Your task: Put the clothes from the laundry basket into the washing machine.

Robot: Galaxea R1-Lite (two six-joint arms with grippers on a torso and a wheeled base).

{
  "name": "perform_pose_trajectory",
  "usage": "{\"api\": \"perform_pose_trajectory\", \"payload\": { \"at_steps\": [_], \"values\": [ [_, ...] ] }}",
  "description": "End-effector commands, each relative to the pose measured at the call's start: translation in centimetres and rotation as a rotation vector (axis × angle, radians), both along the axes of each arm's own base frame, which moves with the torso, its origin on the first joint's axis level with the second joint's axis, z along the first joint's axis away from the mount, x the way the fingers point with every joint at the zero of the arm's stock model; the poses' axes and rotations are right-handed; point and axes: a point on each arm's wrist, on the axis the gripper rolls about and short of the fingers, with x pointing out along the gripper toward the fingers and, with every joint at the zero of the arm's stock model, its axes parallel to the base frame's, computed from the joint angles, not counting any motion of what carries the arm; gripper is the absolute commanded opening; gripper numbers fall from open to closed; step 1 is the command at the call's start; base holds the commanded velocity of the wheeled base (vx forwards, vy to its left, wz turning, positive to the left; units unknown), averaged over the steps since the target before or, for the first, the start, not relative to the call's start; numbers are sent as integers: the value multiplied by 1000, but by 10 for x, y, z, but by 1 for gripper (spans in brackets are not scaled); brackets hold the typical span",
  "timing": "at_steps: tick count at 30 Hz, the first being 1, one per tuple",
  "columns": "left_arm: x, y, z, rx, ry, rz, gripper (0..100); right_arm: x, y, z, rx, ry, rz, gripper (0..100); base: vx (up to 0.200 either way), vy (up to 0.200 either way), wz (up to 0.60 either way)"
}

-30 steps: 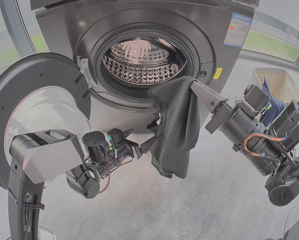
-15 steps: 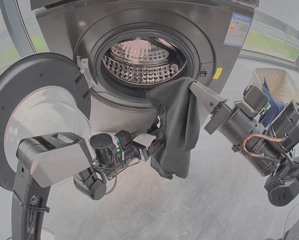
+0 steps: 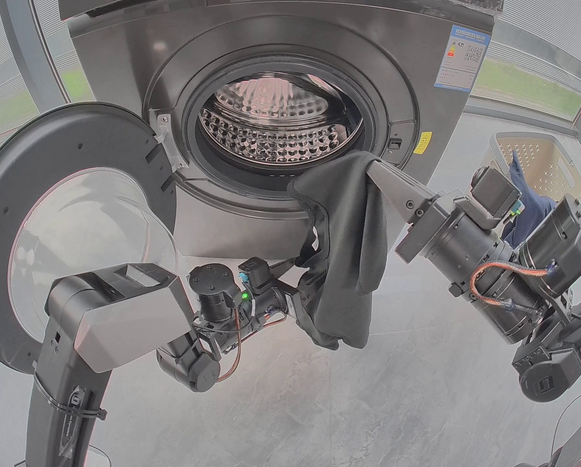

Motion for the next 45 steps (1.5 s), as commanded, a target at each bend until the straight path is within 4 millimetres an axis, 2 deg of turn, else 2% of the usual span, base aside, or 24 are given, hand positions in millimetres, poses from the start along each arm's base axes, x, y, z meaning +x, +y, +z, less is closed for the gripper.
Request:
{"api": "perform_pose_trajectory", "payload": {
  "at_steps": [1, 7, 10, 12, 14, 15, 20, 25, 36, 41, 45],
  "values": [
    [-1, -7, 3, -9, -15, -15, 0, 0, 1, -1, -3, 3, 1, 0, 0, 0, 0],
    [2, -6, 7, -19, -28, -5, 0, 1, 0, -1, -3, 3, -1, 0, 0, 0, 0],
    [6, 3, 18, -33, -45, 21, 0, 1, -2, -3, -10, 10, -5, 0, 0, 0, 0],
    [5, 17, 37, -46, -70, 50, 0, 2, -4, -5, -14, 14, -13, 0, 0, 0, 0],
    [4, 21, 39, -44, -67, 56, 0, 3, -4, -5, -16, 16, -15, 0, 0, 0, 0],
    [-8, 33, 52, -39, -59, 68, 0, 2, -4, -6, -16, 18, -16, 0, 0, 0, 0],
    [-36, 55, 72, -23, -40, 84, 0, 3, -5, -6, -12, 22, -15, 0, 0, 0, 0],
    [-55, 60, 68, 11, 4, 76, 0, 2, -4, -6, -16, 23, -14, 0, 0, 0, 0],
    [-59, 65, 62, 34, 22, 86, 0, 2, -5, -8, -20, 28, -14, 0, 0, 0, 0],
    [-63, 63, 53, 52, 53, 73, 0, 1, -5, -6, -15, 23, -12, 0, 0, 0, 0],
    [-64, 61, 35, 82, 104, 62, 0, 0, -3, -4, -8, 17, -4, 0, 0, 0, 0]
  ]
}}
